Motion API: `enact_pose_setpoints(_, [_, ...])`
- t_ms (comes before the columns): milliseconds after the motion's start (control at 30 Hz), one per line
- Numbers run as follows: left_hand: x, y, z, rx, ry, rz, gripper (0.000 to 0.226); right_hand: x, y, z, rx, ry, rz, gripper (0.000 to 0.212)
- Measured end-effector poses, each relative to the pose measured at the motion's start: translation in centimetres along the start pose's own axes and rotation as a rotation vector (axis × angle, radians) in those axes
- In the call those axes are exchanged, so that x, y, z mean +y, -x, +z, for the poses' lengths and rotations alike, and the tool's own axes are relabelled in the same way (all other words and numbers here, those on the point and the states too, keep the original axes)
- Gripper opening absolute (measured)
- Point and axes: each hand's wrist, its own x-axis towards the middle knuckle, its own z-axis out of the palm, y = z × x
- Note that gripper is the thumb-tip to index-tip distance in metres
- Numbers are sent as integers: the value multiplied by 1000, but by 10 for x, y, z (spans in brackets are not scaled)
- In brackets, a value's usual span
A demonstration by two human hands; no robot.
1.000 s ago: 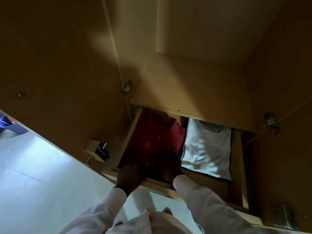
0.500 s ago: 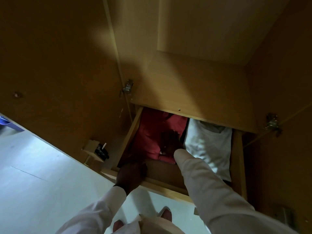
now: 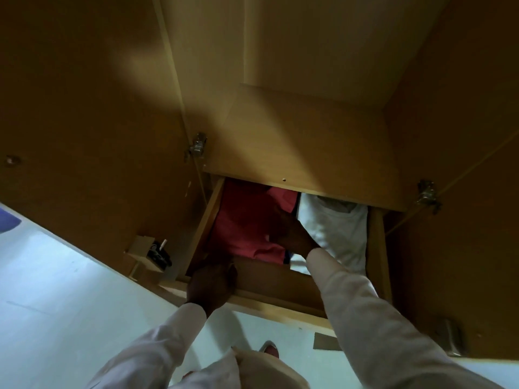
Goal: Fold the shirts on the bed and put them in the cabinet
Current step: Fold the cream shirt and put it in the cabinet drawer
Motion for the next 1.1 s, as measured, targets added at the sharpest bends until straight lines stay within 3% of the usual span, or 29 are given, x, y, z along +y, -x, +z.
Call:
enact_pose_setpoints(67, [4, -5, -2, 13, 11, 35, 40, -7, 34, -16, 91, -143, -1, 73])
enact_pose_setpoints(233, [9, -21, -4, 16, 44, 62, 32, -5, 107, -41, 287, -221, 87, 56])
enact_pose_setpoints(367, [10, -38, -6, 3, 95, 94, 32, 0, 162, -53, 381, -340, 176, 23])
enact_pose_setpoints(433, [12, -46, -8, 70, 201, 116, 29, 6, 180, -55, 366, -469, 336, 3])
enact_pose_setpoints(500, [23, -40, -13, 168, 477, 48, 17, 11, 199, -55, 285, -508, 599, 13])
enact_pose_setpoints(567, [32, -20, -19, 188, 885, -143, 4, 21, 215, -52, 194, -529, 755, 26])
enact_pose_setpoints(633, [33, -1, -19, 24, 1329, -446, 18, 34, 227, -47, 196, -597, 799, 31])
enact_pose_setpoints(700, [28, 9, -19, -122, 1558, -628, 29, 42, 230, -41, 284, -688, 775, 30])
enact_pose_setpoints(900, [40, 5, -24, -47, 1584, -594, 40, 50, 213, -35, 411, -966, 739, 19])
enact_pose_setpoints(1100, [42, 23, -9, 6, 1431, -409, 27, 53, 195, -31, 496, -1191, 572, 27])
